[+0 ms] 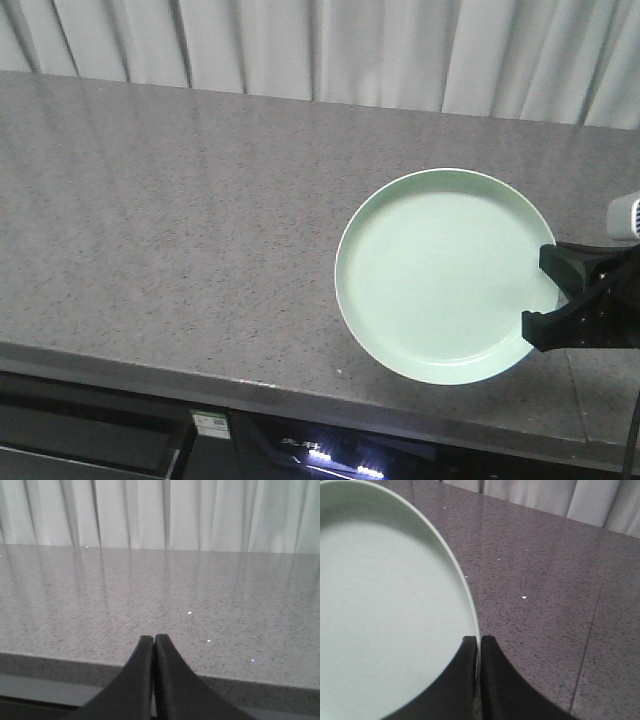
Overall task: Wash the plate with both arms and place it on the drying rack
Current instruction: 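Hold the plate in the right gripper while the base turns away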
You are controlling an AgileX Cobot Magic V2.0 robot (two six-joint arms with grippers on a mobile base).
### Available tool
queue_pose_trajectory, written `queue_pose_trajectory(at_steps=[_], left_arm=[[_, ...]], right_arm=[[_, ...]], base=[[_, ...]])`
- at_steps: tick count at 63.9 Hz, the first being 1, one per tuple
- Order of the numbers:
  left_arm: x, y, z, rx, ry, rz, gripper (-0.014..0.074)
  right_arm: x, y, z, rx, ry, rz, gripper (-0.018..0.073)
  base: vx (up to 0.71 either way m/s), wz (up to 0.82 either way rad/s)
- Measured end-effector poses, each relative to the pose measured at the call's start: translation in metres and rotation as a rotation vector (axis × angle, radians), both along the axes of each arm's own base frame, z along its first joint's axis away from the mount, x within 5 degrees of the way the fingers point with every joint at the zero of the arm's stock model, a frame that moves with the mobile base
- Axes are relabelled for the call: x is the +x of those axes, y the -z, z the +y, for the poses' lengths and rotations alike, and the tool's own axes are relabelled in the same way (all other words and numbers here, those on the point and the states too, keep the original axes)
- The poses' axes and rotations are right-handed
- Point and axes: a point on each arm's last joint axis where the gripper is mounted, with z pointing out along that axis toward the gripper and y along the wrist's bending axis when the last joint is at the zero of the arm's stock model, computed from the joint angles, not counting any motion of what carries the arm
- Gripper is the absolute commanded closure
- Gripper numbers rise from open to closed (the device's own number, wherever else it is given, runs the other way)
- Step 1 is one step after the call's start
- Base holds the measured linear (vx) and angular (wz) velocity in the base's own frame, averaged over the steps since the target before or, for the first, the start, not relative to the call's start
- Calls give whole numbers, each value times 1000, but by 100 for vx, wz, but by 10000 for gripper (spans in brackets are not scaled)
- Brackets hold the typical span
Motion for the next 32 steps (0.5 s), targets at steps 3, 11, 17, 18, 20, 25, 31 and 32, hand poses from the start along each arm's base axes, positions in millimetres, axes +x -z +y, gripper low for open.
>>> queue_pose_trajectory(at_steps=[3,11,17,18,20,25,31,32], left_arm=[[0,0,0,0,0,0,602],[0,0,0,0,0,0,602],[0,0,0,0,0,0,602],[0,0,0,0,0,0,602],[0,0,0,0,0,0,602],[0,0,0,0,0,0,602],[0,0,0,0,0,0,602],[0,0,0,0,0,0,602]], right_arm=[[0,0,0,0,0,0,568],[0,0,0,0,0,0,568],[0,0,0,0,0,0,568],[0,0,0,0,0,0,568],[0,0,0,0,0,0,568],[0,0,0,0,0,0,568],[0,0,0,0,0,0,568],[0,0,0,0,0,0,568]], base=[[-10,38],[-10,39],[-11,41],[-10,40],[-10,40],[-10,39],[-10,38],[-10,37]])
